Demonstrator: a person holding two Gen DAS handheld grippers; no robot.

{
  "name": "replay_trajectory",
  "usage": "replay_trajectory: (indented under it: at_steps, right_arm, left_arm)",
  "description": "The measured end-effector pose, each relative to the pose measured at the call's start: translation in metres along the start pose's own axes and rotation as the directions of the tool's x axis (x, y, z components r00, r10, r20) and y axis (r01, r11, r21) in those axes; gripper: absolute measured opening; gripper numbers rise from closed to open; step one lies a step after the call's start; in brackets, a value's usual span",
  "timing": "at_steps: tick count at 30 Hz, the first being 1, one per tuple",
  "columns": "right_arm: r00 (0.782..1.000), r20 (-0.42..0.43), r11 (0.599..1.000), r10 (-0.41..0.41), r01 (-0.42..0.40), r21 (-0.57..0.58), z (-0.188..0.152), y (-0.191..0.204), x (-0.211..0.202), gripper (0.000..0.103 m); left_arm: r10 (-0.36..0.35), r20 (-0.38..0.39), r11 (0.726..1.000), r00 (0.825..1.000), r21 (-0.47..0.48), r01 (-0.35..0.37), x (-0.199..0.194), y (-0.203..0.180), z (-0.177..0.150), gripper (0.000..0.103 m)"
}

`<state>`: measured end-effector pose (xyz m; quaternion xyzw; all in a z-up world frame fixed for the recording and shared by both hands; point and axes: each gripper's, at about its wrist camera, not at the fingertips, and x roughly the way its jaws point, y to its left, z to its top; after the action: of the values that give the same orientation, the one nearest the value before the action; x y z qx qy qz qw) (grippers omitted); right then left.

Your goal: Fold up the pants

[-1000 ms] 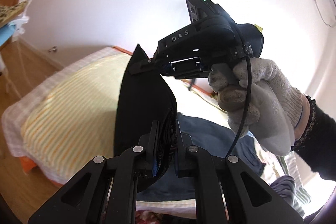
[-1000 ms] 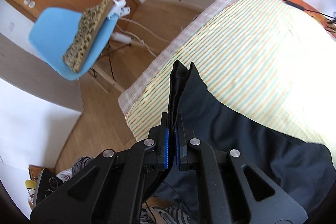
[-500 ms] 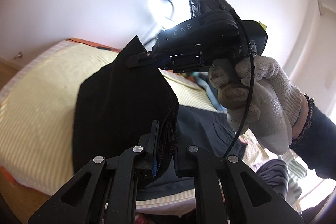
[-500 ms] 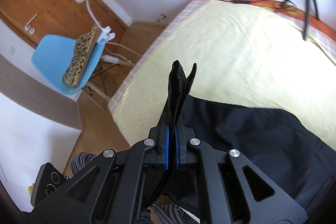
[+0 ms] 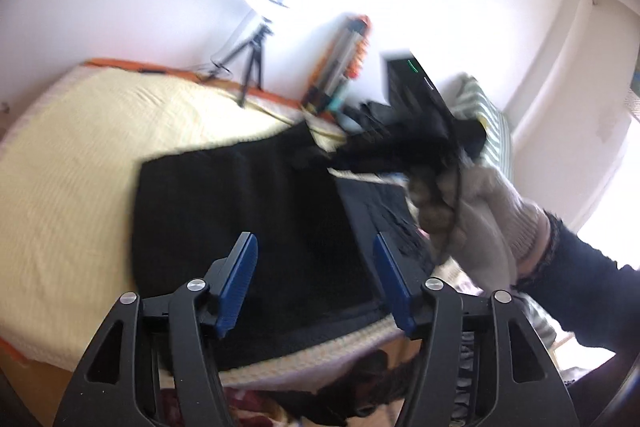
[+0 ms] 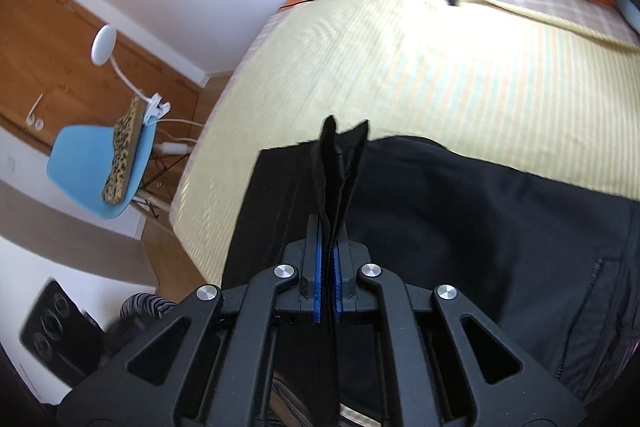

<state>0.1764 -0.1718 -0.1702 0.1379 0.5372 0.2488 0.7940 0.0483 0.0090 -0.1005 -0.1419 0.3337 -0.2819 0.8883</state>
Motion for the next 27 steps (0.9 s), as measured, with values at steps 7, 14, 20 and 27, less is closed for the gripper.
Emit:
replay_trajectory:
  at_steps: [7,14,20,27]
  right_arm:
    - [1.000,0.016,0.998,-0.006,0.005,0.056,-0.015,-0.036,-0.015,0.005]
    - [0.998,0.037,0.993,-0.041,0.037,0.115,-0.027,-0.073,-0.044,0.005]
    - [0.994,0.050,0.982,-0.097,0.088,0.169,-0.033,-0.106,-0.076,0.005]
    - [0.990,0.077,0.965,-0.115,0.093,0.245,-0.039,-0.147,-0.102,0.005]
  left_arm:
    - [0.227,-0.049,0.973,0.973,0.041,-0.225,0.032,0.046,0.010,0.056]
    - [0.234,-0.086,0.961,0.968,0.173,-0.217,0.074,0.035,0.009,0.044]
    - [0.185,-0.109,0.961,0.977,0.228,-0.156,0.092,0.011,0.003,0.043]
    - [0.171,-0.166,0.951,0.971,0.286,-0.118,0.111,-0.006,-0.011,0.043]
